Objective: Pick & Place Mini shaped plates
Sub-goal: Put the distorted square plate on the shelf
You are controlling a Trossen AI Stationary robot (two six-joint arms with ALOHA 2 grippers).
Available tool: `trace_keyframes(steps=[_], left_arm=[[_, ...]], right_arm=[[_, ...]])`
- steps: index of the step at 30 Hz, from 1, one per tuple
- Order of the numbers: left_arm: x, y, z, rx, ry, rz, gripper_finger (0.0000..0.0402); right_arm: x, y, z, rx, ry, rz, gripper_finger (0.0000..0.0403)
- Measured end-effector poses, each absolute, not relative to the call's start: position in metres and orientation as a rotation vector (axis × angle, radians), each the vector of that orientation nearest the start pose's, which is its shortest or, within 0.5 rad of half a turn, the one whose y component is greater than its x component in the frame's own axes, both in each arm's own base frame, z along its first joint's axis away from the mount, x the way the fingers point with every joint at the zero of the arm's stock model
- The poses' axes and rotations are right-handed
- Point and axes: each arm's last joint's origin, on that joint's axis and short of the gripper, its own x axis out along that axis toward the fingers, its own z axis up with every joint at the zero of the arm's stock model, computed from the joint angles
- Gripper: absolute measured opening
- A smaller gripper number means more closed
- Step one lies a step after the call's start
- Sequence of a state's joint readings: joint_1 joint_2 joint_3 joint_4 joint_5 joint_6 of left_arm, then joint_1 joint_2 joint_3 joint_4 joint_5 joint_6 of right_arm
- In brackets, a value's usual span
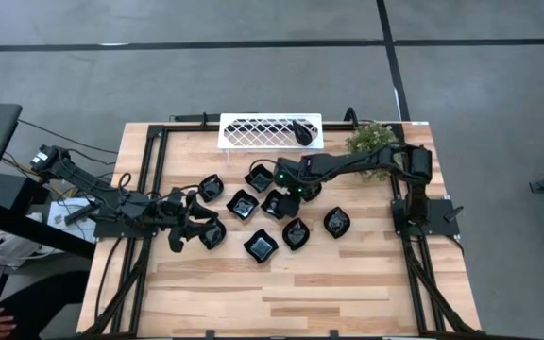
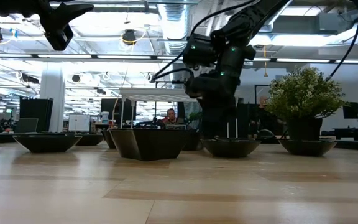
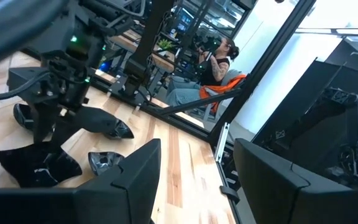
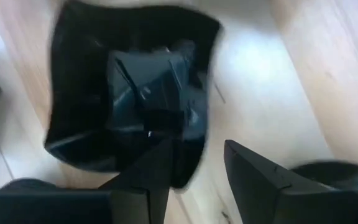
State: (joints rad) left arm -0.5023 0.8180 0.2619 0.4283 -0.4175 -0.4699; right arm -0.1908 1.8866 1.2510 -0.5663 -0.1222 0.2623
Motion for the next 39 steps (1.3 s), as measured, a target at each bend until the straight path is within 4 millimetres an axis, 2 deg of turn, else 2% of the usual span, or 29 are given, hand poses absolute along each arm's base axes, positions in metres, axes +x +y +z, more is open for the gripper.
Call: trace_keyframes(steps=[10,26,39], left_arm=[[0.1570,-0.0728,0.2058,-0.410,0.132,-0.056,0.0205],[0.1570,-0.0729,0.2058,-0.410,0.132,-0.056,0.0205],[0.1570,-0.0729,0.2058,-0.410,0.132,-0.056,0.0205]], right_arm=[[0.3639,-0.0673,0.1676,0.398,1.171,-0.238,0.0118],[0.3635,-0.0674,0.1675,0.390,1.175,-0.255,0.0005],[0.3606,-0.0668,0.1683,0.418,1.199,-0.272,0.0003]])
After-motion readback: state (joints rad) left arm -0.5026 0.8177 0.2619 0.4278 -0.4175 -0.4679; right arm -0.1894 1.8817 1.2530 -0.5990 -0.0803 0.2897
